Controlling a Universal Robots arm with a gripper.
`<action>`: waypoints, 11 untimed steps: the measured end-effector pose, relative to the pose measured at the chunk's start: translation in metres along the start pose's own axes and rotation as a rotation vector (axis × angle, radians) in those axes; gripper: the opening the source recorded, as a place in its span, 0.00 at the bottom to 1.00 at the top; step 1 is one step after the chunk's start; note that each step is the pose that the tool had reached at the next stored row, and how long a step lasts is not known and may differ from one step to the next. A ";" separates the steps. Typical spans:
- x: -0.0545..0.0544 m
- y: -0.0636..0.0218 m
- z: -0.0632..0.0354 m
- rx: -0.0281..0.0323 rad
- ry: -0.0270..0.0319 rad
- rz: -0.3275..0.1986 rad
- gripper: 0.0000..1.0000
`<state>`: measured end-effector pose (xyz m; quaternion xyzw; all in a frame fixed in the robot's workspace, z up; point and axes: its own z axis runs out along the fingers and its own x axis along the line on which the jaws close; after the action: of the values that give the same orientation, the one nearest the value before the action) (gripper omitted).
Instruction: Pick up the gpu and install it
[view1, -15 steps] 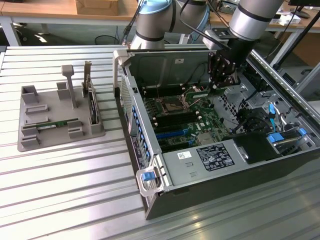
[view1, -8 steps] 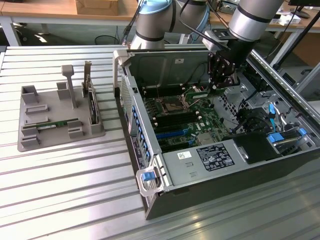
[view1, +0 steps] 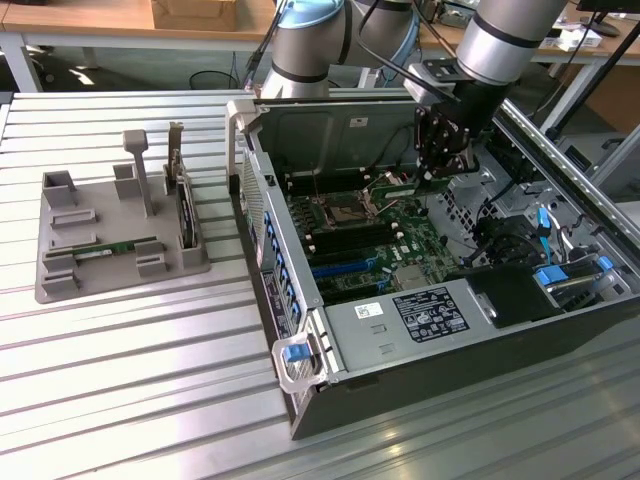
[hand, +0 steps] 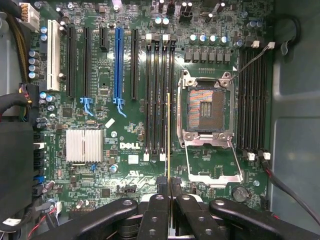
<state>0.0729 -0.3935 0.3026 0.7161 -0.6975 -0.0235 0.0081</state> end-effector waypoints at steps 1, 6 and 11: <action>0.000 0.0000 0.0002 0.0000 0.0000 0.000 0.12; 0.000 -0.0001 0.0016 0.0000 -0.0001 0.000 0.12; 0.001 -0.0001 0.0044 0.0000 0.0000 0.000 0.12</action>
<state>0.0728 -0.3940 0.2982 0.7161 -0.6975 -0.0235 0.0081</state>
